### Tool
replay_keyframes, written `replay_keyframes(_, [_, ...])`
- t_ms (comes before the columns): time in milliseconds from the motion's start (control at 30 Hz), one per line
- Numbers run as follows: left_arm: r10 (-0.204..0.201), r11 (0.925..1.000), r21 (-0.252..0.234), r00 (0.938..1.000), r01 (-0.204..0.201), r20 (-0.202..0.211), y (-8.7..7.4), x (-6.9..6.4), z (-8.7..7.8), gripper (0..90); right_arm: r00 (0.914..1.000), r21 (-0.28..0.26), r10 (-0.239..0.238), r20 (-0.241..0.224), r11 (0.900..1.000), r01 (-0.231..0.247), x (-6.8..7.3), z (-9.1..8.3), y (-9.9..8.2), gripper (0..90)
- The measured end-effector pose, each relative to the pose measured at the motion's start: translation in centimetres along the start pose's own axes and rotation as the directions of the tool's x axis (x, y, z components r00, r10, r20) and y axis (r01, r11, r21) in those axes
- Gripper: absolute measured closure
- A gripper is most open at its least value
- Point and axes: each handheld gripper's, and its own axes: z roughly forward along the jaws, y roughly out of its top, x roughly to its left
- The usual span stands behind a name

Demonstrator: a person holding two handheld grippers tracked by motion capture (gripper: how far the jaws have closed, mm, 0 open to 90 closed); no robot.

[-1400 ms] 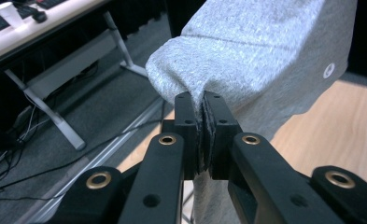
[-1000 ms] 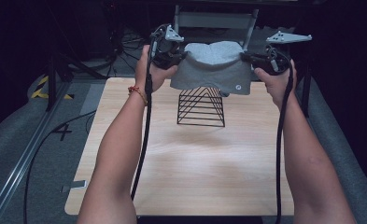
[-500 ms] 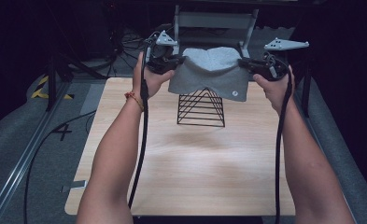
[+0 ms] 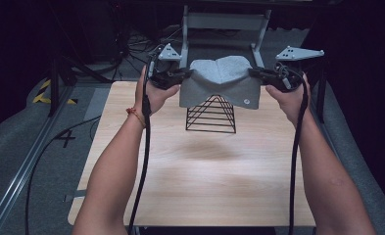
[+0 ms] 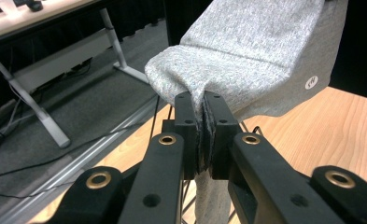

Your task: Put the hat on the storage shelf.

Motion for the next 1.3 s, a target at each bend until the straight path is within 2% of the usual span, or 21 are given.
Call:
replay_keyframes(67, [-0.011, 0.9999, 0.009, 0.9999, 0.011, 0.001, -0.4, 0.1, 0.2, 85.6, 1.0, 0.003, 0.005, -0.001, 1.0, -0.005, 0.0, 0.1, -0.2, 85.8])
replay_keyframes(233, [-0.006, 0.999, 0.045, 0.9999, 0.006, -0.01, -1.6, 0.3, 1.0, 85.6, 1.0, 0.024, -0.003, -0.005, 0.9997, 0.003, 0.0, 0.5, -1.2, 85.7])
replay_keyframes(533, [-0.007, 0.9954, 0.095, 1.0, 0.006, 0.005, -3.7, -0.1, 3.1, 85.2, 0.9994, 0.068, 0.031, -0.015, 0.9972, -0.03, -0.2, 2.1, -4.1, 85.4])
replay_keyframes(867, [-0.07, 0.9911, 0.114, 0.9975, 0.067, 0.015, -6.3, 0.1, 4.7, 85.0, 0.9958, 0.113, 0.088, -0.025, 0.9901, -0.084, -0.4, 3.7, -7.5, 84.9])
replay_keyframes(1033, [-0.08, 0.991, 0.11, 0.9965, 0.077, 0.022, -7.3, 0.1, 5.3, 84.4, 0.9944, 0.128, 0.102, -0.027, 0.987, -0.098, -0.4, 4.3, -8.7, 84.5])
replay_keyframes(1100, [-0.098, 0.9902, 0.101, 0.995, 0.096, 0.017, -7.7, 0.1, 5.4, 79.3, 0.9927, 0.124, 0.117, -0.032, 0.9859, -0.112, -0.4, 4.5, -9.1, 83.3])
replay_keyframes(1133, [-0.101, 0.9909, 0.093, 0.9944, 0.098, 0.031, -7.9, 0.2, 5.4, 74.2, 0.9917, 0.114, 0.122, -0.04, 0.9866, -0.117, -0.5, 4.5, -9.3, 80.7])
replay_keyframes(1167, [-0.113, 0.9909, 0.079, 0.9921, 0.108, 0.055, -8.1, 0.1, 5.4, 74.2, 0.991, 0.103, 0.126, -0.045, 0.9873, -0.121, -0.5, 4.5, -9.5, 79.8])
replay_keyframes(1233, [-0.094, 0.9928, 0.081, 0.9931, 0.088, 0.071, -8.5, 0.0, 5.5, 69.8, 0.9893, 0.095, 0.139, -0.045, 0.9864, -0.134, -0.6, 4.4, -9.8, 76.0])
replay_keyframes(1267, [-0.098, 0.9925, 0.08, 0.9922, 0.092, 0.077, -8.7, -0.1, 5.6, 69.8, 0.9893, 0.095, 0.139, -0.045, 0.9864, -0.134, -0.6, 4.4, -9.8, 76.0])
replay_keyframes(1300, [-0.097, 0.9928, 0.079, 0.9914, 0.09, 0.088, -8.9, -0.1, 5.7, 65.1, 0.988, 0.091, 0.147, -0.046, 0.9856, -0.143, -0.6, 4.4, -9.9, 72.8])
